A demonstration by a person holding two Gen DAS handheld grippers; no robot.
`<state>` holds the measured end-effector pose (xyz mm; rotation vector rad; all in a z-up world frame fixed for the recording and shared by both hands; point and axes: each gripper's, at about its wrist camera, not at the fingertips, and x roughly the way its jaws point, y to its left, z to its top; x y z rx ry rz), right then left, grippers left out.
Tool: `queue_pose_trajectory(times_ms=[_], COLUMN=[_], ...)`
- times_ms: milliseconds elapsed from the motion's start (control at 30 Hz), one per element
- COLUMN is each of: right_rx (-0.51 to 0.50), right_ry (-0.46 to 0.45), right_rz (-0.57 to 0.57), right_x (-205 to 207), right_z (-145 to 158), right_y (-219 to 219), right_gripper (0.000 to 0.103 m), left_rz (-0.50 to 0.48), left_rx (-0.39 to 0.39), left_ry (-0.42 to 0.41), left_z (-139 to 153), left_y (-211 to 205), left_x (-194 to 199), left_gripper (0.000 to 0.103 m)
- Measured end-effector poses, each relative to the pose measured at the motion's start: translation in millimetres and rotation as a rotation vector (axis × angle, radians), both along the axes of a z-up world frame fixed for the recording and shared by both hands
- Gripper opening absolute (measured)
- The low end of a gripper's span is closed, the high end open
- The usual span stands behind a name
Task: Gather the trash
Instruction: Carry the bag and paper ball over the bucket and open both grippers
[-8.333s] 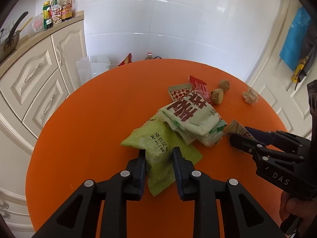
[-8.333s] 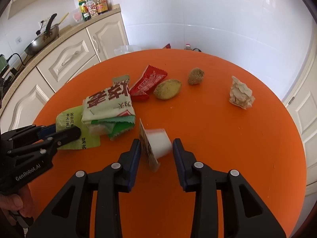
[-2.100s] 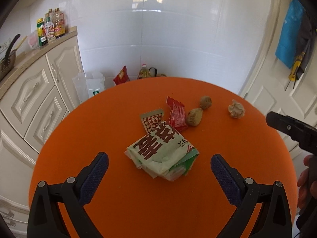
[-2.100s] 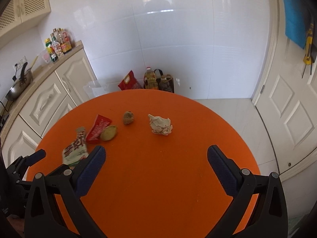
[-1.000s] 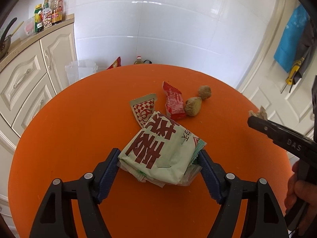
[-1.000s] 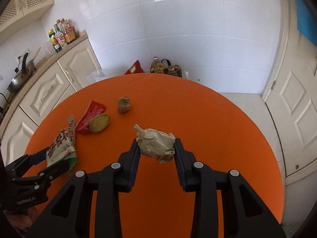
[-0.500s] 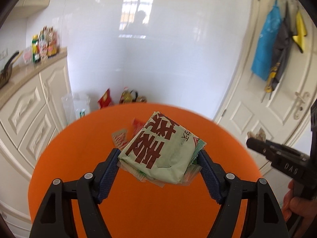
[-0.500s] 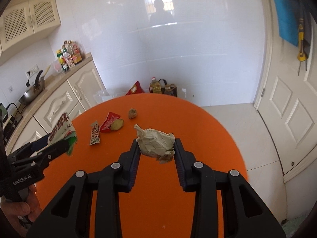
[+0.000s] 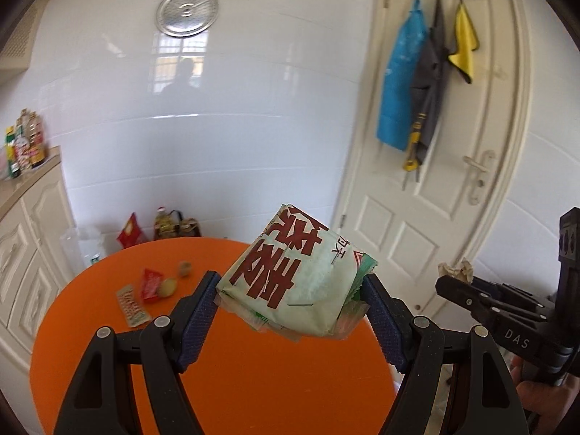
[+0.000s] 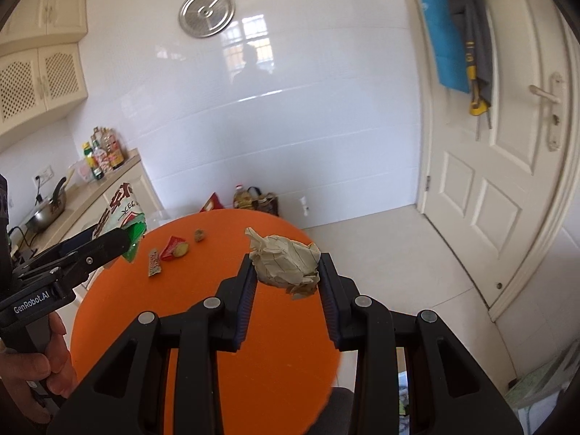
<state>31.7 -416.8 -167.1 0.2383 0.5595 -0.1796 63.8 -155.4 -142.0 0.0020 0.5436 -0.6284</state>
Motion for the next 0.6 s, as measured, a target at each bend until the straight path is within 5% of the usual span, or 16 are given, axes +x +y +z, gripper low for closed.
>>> queue_pose_trajectory(times_ms=[300, 600], right_rx=[0.037, 0.100], right_ry=[-0.008, 0.048], right_rz=[-0.193, -0.390], right_x=[-76.7, -139.0], right_z=[-7.4, -46.3], right_y=[-65.3, -139.3], right_gripper=[0.034, 0.034], left_rz=[-0.237, -0.433], left_rx=[0.040, 0.123], left_ry=[0.027, 0.135], left_z=[2.7, -0.6], left_y=[-39.7, -148.7], left_x=[-51.9, 0.1], left_gripper=[0.073, 0.073])
